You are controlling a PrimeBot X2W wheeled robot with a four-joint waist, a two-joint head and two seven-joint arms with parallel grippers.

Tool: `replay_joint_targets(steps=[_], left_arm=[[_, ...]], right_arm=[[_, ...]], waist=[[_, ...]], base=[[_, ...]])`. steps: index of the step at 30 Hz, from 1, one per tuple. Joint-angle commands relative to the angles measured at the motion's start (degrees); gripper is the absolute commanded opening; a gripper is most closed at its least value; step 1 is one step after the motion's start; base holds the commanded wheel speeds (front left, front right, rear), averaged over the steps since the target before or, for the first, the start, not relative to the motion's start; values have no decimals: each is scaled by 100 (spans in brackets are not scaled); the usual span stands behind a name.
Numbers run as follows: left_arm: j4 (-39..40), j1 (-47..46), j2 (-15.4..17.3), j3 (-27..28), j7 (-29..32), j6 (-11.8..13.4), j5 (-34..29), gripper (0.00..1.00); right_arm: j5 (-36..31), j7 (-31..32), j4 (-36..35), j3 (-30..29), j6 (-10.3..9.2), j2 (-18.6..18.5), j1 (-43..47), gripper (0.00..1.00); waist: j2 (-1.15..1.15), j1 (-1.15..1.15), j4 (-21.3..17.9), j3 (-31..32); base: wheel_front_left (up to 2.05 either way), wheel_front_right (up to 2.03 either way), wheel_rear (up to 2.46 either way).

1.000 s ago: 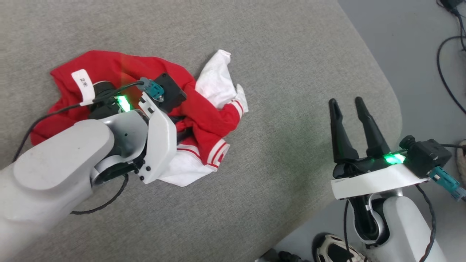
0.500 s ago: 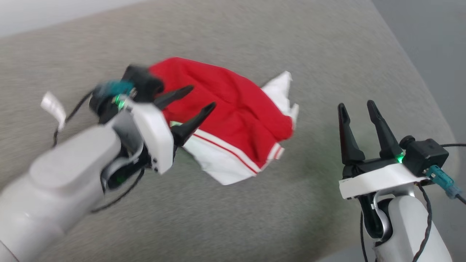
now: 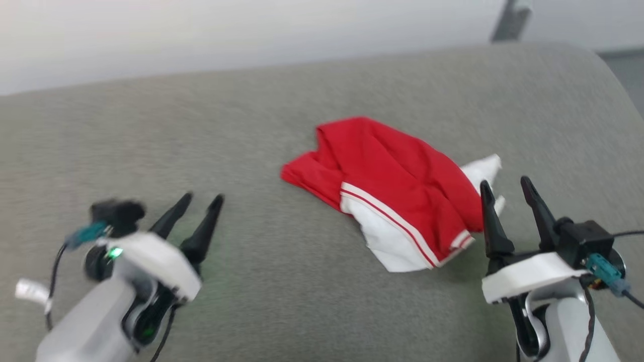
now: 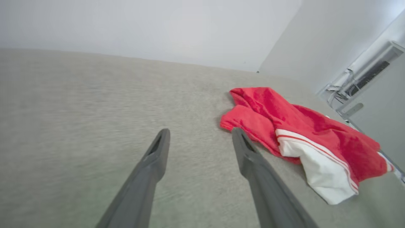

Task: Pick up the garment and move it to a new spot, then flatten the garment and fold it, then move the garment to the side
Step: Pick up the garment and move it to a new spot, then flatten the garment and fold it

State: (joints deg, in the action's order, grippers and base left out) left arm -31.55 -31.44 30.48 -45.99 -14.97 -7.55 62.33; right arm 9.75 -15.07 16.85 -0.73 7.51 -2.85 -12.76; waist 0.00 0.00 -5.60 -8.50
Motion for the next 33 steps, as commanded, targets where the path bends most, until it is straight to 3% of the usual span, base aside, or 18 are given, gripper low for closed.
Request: replay_joint_targets(steps=[1, 7, 16, 24, 33], left_arm=[[52, 191, -59, 266, -29, 18, -204, 100], [268, 1506, -227, 1817, -28, 18, -1330, 100], [960, 2946, -835, 3724, -29, 155, -3211, 100], [1718, 3540, -1429, 4689, -29, 98, -4484, 100], [1891, 3633, -1825, 4975, -29, 13, -4890, 100]], right_arm=[[-46, -14, 33, -59, -4, -15, 114, 100], [-122, -14, 91, -152, -4, -10, 415, 100], [-218, -13, -96, -443, -4, -31, 853, 100], [-152, -14, -305, -635, -4, -33, 1035, 100], [-93, -14, -252, -650, -4, -13, 1141, 100]], waist=[[0, 0, 425, 431], [0, 0, 624, 754], [0, 0, 701, 875], [0, 0, 697, 916], [0, 0, 710, 900]], base=[[0, 0, 0], [0, 0, 0], [0, 0, 0], [0, 0, 0], [0, 0, 0]])
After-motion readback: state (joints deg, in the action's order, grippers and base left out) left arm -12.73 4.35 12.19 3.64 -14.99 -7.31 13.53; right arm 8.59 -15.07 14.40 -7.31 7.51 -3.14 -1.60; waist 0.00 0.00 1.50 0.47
